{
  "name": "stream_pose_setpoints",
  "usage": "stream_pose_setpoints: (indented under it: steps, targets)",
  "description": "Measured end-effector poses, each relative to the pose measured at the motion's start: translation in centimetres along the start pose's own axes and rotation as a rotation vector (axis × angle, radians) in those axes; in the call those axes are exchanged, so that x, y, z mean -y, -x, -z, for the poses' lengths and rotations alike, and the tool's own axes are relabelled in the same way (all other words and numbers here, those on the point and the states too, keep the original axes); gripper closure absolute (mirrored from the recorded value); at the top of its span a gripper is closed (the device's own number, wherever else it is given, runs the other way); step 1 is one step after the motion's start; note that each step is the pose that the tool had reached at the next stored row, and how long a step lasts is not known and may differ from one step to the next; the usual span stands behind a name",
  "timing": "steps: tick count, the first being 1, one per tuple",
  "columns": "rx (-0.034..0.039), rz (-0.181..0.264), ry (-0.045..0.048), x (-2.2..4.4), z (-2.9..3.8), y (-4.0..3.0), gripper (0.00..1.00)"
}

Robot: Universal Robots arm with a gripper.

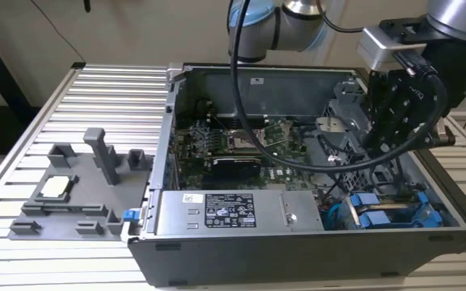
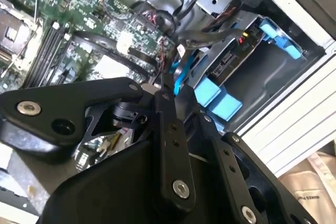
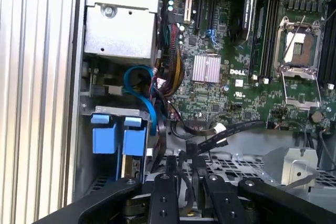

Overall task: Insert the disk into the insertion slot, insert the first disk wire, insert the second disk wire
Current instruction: 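Insert the second disk wire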

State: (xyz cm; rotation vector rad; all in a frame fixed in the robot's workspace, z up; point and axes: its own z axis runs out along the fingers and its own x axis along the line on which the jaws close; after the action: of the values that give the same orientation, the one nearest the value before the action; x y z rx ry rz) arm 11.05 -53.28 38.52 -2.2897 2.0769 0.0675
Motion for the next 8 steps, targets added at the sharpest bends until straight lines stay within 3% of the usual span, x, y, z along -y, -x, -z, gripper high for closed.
stream_pose_setpoints:
  steps: [4,8]
  targets:
    - [0.0002,0.002,-0.0016,-1.03,-0.15,0.08,0.73]
    - [0.0002,0.002,-0.0078,-1.36,-0.41,0.1,0.73]
